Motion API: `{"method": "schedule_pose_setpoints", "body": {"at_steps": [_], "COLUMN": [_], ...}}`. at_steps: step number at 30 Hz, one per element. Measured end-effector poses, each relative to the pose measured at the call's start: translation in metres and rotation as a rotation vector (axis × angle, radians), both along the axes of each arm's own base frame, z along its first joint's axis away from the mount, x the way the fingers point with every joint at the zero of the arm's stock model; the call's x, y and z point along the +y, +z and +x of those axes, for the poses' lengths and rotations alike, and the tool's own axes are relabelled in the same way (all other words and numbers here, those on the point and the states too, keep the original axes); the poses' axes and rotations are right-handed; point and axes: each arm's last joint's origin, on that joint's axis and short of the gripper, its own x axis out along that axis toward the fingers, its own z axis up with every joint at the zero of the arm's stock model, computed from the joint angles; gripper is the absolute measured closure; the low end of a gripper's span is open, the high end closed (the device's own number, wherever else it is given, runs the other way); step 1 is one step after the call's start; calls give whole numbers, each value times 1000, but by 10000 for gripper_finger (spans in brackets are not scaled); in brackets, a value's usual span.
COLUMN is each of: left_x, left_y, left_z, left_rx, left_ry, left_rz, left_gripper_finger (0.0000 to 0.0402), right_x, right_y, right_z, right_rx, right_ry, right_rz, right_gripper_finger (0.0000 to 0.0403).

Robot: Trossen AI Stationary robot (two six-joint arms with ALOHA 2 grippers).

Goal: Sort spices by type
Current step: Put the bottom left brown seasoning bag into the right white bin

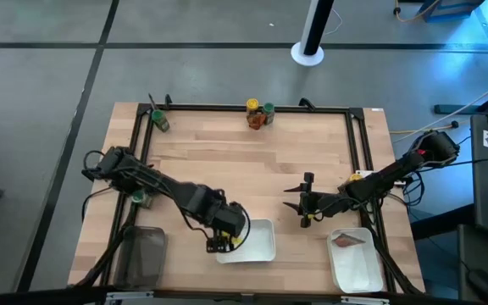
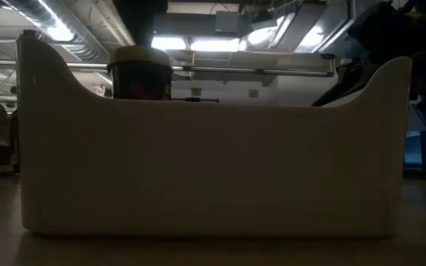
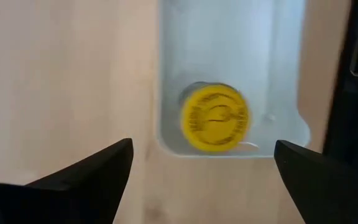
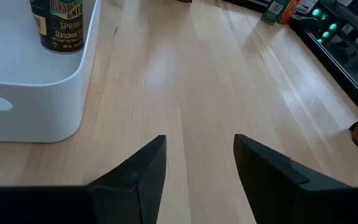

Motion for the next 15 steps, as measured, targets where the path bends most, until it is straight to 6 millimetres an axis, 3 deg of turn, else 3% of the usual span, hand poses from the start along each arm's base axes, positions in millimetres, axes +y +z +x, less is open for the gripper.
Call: {"method": "schedule_pose_setpoints", "body": {"at_steps": [10,15], "left_x": [33,32], "left_y": [43,50], "left_z": [-53,-57], "left_rx": [38,-19], "left_ry": [293,373], "left_rz": [254,218], "left_gripper_finger": [27,27], "right_x": [0,0], "right_y": [-1,-1], "right_z": [0,0], "right_rx": [6,8], "right_ry": [0,-1], "right_rz": [-2,-3], "right_gripper_finger": [214,214]}}
